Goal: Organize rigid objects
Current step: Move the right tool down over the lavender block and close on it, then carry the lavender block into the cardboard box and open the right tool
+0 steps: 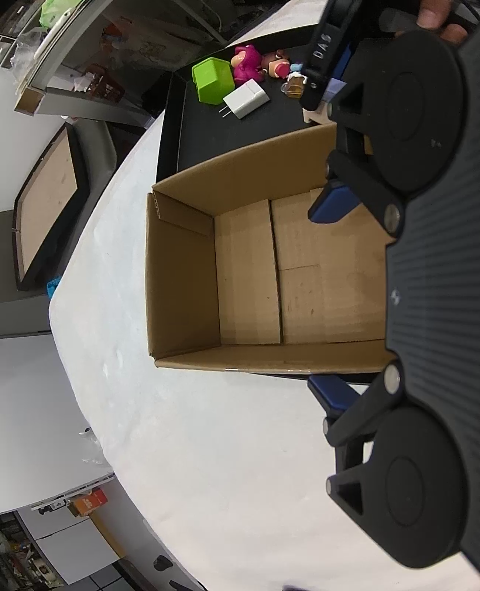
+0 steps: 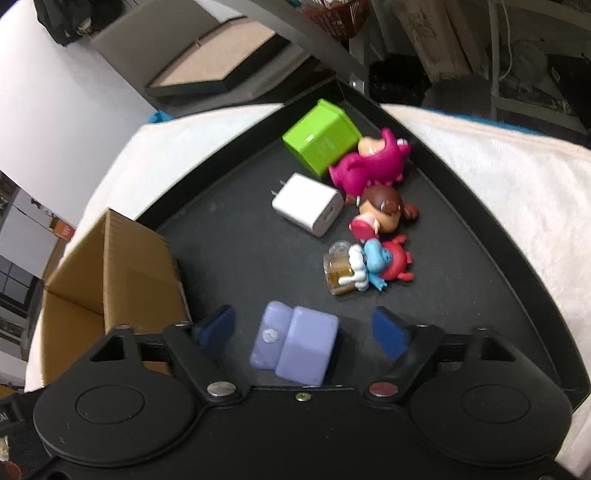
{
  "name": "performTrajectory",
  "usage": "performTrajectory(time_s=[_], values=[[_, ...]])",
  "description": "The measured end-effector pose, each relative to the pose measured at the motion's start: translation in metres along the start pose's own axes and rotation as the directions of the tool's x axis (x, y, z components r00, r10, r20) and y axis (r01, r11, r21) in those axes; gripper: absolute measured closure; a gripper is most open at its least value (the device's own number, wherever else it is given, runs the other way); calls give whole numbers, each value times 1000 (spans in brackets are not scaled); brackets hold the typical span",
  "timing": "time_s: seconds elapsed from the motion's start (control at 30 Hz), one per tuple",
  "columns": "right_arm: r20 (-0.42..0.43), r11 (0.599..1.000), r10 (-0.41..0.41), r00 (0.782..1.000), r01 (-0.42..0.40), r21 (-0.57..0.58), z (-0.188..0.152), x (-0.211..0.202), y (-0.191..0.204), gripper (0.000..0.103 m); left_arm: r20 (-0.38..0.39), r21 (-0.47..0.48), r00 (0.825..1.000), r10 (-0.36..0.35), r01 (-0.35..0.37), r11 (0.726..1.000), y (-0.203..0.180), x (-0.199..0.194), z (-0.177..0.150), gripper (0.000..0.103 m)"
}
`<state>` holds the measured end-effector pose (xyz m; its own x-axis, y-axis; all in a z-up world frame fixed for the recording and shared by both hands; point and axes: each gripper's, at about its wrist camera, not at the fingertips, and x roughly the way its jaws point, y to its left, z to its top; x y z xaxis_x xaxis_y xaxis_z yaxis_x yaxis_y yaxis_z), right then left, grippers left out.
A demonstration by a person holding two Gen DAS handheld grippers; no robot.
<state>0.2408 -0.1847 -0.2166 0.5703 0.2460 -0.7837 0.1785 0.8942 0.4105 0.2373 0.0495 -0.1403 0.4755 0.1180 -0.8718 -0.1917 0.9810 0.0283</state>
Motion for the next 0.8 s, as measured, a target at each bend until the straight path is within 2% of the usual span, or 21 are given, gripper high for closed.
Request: performTrajectory(time_s=[0.03,0.1,0.23,0.3,0.37,0.63,0.8], values=[[-3,1000,8,1000,-8,-5,-1,2,0,52,-2,1,1000,2,-2,1000,0,1,1,16],[-4,1000,26,1000,-26,-8,-2,4,-1,56,-2,2,1000,11,-11,1000,-1,3,2,20],[15,999,17,1000,-16,-33,-3,3,0,57,3,-15,999,37,-37,999,3,6,3,33],[16,999,16,1000,-16,-29,-3,2,-1,57,5,-32,999,48,-47,998,8,7,3,44],[22,999,16,1000,-15,-28,-2,1,0,57,4,-54,999,39,-39,998,14,7,3,49],[95,998,53,994,-50,-42,4,-16,8,57,-7,-69,1000,24,-25,997,24,2,-5,51],[135,994,78,988,-66,-89,7,-25,18,57,-3,-100,1000,14,-14,995,30,5,-9,74]])
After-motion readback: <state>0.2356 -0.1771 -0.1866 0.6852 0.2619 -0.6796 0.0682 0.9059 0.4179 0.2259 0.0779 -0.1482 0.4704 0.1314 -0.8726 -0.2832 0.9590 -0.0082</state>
